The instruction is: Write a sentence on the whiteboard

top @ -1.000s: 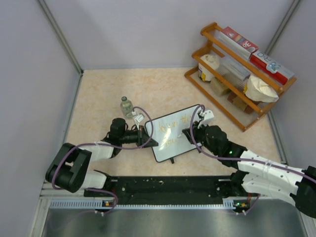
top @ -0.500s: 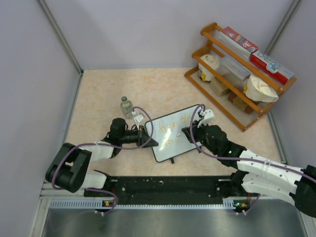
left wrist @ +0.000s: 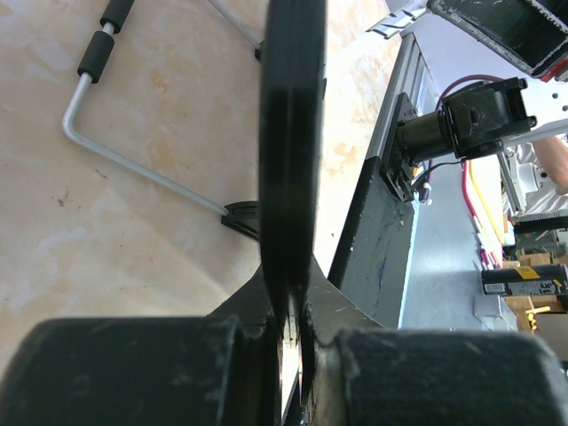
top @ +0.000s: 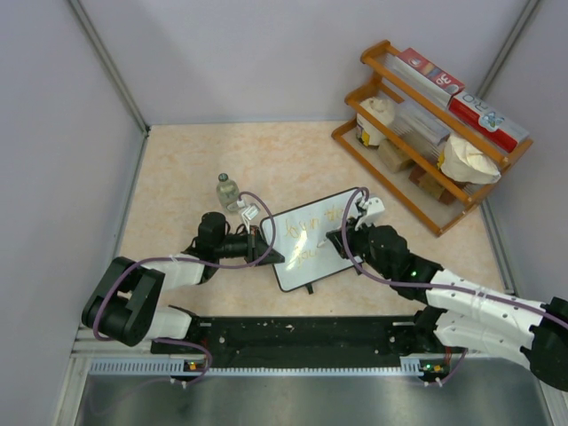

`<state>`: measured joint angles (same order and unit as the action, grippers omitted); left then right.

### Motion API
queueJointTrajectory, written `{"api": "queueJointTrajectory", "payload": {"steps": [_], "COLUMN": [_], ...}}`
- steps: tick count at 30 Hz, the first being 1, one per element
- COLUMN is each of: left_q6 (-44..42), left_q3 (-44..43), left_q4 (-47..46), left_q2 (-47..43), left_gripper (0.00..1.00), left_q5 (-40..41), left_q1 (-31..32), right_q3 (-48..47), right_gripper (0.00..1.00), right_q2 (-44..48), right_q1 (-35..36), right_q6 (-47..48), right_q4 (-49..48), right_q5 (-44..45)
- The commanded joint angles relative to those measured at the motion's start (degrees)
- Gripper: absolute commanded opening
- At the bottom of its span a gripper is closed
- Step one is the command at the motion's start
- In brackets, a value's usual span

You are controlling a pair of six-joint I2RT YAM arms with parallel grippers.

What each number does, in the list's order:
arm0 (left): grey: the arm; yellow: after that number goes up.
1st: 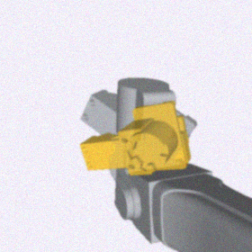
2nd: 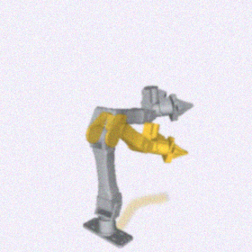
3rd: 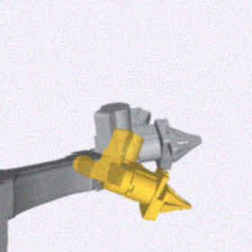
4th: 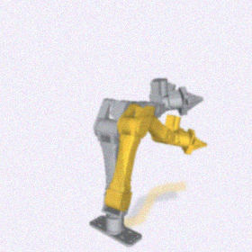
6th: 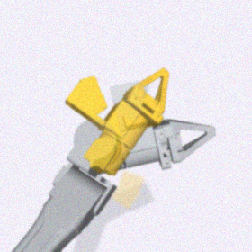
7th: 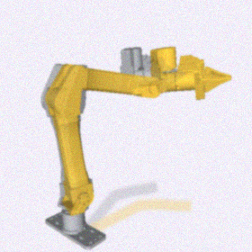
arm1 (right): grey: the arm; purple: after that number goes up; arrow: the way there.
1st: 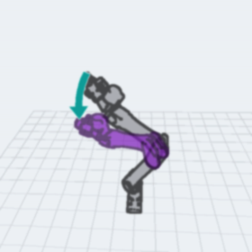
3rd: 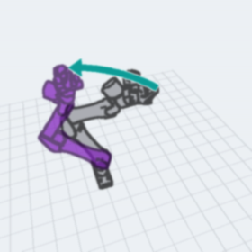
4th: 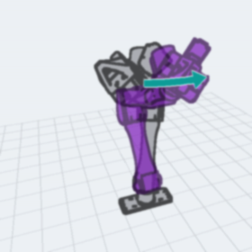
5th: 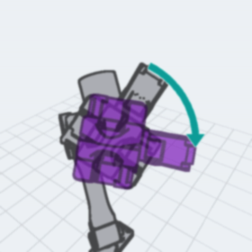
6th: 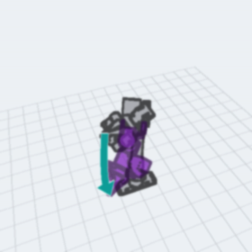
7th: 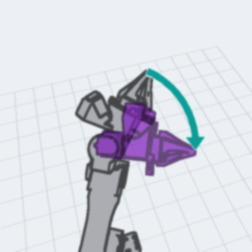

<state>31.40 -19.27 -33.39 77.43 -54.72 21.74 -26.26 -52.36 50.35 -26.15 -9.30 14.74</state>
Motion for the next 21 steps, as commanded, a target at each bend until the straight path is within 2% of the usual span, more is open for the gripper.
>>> {"api": "queueJointTrajectory", "payload": {"steps": [1,11,21], "left_q6": [-1.7,-1.7,-1.6], "left_q3": [0.9,0.8,0.8], "left_q4": [1.0,0.9,0.9], "left_q2": [0.8,0.9,0.8], "left_gripper": [0.0,0.0,0.0], "left_q5": [-1.6,-1.8,-1.7], "left_q1": [0.3,0.4,0.3], "right_q3": [1.4,3.4,2.8], "right_gripper": [0.0,0.0,0.0], "right_q2": [0.8,1.6,3.8], "right_q1": [-0.7,-0.7,-0.7], "right_q6": [-0.3,-1.1,-1.1], "right_q4": [1.9,1.9,-0.6], "right_q5": [-0.4,-1.9,2.4]}}
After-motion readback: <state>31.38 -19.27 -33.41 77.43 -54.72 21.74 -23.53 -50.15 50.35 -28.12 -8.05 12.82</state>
